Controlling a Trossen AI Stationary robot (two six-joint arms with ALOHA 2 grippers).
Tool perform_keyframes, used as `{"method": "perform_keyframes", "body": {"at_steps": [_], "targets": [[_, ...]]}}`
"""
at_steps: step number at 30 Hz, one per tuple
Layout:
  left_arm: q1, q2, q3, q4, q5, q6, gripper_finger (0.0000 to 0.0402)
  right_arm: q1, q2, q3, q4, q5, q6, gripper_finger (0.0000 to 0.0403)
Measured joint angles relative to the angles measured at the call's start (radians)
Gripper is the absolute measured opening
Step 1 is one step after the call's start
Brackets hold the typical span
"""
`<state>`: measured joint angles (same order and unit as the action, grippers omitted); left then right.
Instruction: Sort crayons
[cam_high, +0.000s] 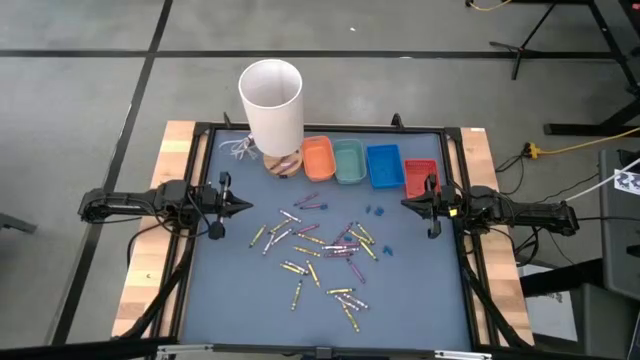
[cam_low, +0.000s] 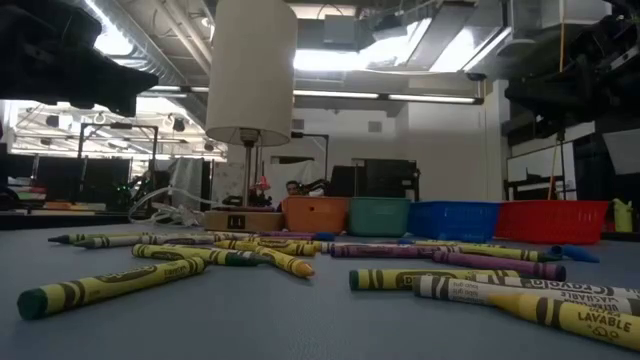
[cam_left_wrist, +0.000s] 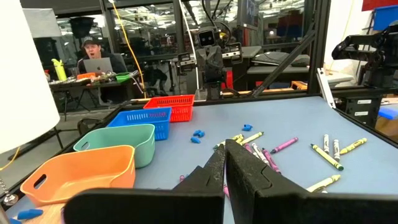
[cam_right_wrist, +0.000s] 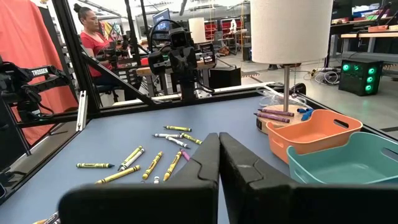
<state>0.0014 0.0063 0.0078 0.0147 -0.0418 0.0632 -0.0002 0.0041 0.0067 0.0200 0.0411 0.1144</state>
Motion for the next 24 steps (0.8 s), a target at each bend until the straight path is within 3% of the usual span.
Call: {"method": "perform_keyframes", "body": {"at_steps": [24], "targets": [[0.0,0.0,0.0,0.0,-0.001,0.0,0.0,0.0,0.0,-0.001,0.024,0.004,0.0,0.0005]]}}
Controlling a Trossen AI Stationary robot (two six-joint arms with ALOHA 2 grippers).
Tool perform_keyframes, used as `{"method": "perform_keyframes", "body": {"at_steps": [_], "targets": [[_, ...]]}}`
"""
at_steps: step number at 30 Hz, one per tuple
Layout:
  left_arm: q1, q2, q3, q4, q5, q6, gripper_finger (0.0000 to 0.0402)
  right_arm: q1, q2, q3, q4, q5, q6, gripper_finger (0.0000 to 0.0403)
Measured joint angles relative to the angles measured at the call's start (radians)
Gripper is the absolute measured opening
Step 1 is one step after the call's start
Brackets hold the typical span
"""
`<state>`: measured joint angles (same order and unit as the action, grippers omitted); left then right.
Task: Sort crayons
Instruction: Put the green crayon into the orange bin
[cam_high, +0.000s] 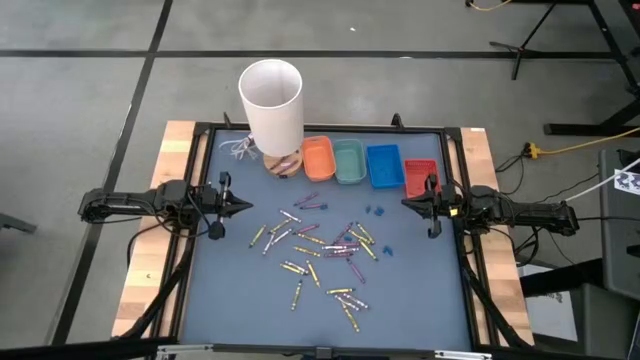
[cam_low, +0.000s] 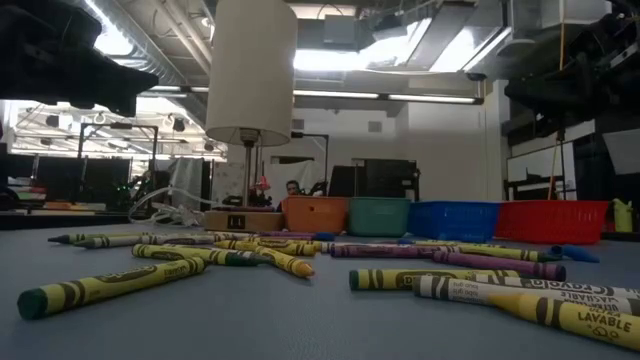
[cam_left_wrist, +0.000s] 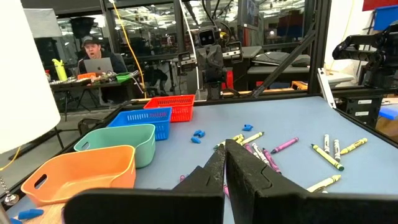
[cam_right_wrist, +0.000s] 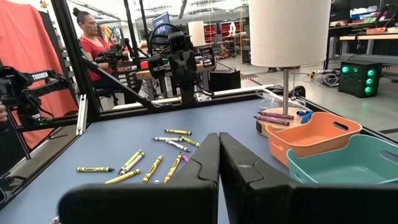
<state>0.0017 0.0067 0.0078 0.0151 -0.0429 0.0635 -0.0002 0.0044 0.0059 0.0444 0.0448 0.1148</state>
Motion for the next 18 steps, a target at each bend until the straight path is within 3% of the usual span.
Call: {"method": "perform_keyframes", "body": {"at_steps": [10,18], "targets": [[0.0,0.0,0.0,0.0,0.0,0.0,0.0,0.0,0.0,0.0,0.041,-0.001,0.039,0.0014],[0.0,0.0,0.0,0.0,0.0,0.0,0.0,0.0,0.0,0.001,0.217,-0.002,0.119,0.0115]]}}
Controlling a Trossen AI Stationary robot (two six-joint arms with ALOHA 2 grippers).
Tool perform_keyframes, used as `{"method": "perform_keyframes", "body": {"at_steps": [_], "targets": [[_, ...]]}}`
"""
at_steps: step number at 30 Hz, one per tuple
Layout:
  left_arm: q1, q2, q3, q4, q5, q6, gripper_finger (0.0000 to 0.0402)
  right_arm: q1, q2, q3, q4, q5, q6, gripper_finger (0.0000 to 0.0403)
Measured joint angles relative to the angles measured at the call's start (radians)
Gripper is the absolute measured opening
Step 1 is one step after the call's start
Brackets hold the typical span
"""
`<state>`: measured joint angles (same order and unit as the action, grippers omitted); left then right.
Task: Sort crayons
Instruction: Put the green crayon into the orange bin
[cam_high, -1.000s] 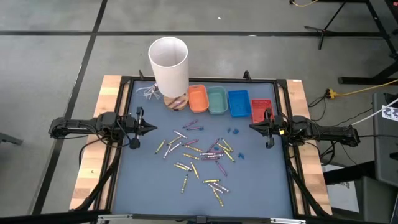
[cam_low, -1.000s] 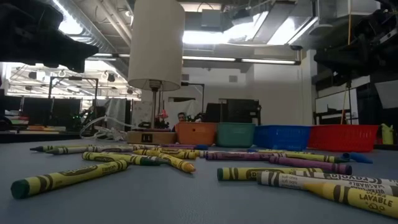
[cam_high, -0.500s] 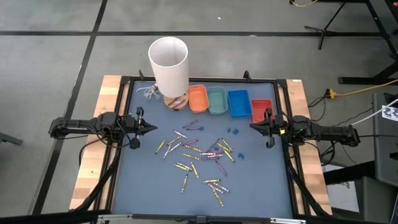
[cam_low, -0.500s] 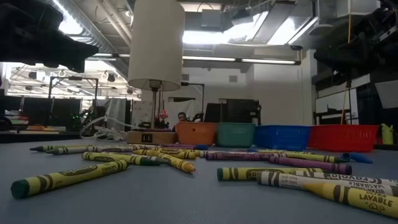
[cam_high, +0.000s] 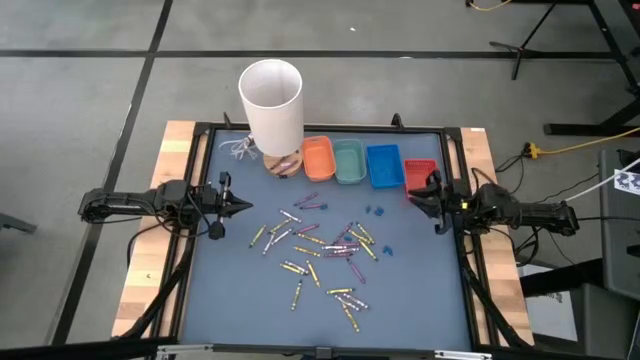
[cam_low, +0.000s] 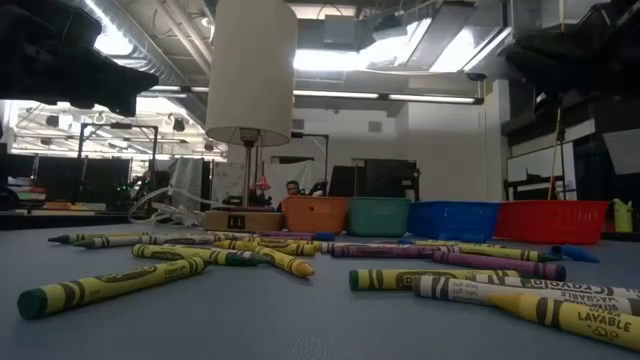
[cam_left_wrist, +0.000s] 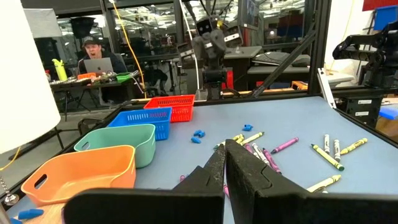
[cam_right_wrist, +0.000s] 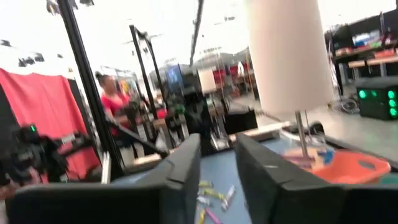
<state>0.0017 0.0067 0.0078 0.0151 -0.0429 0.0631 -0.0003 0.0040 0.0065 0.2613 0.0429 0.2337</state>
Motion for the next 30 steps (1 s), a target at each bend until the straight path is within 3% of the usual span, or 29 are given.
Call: {"method": "perform_keyframes", "body": {"at_steps": [6,12,22,30], "targets": [[0.0,0.0,0.0,0.0,0.0,0.0,0.0,0.001,0.016,0.06,0.036,-0.026,0.001,0.0172],[0.0,0.0,0.0,0.0,0.0,0.0,0.0,0.001,0.119,0.156,0.034,-0.054,-0.002,0.0183],[0.0,0.0,0.0,0.0,0.0,-0.002,0.0,0.001,0.49,0.237,0.018,-0.06,0.055,0.0182],[0.0,0.0,0.0,0.001,0.0,-0.004,0.0,0.001,0.798,0.327,0.016,-0.16,0.058,0.0182]]}}
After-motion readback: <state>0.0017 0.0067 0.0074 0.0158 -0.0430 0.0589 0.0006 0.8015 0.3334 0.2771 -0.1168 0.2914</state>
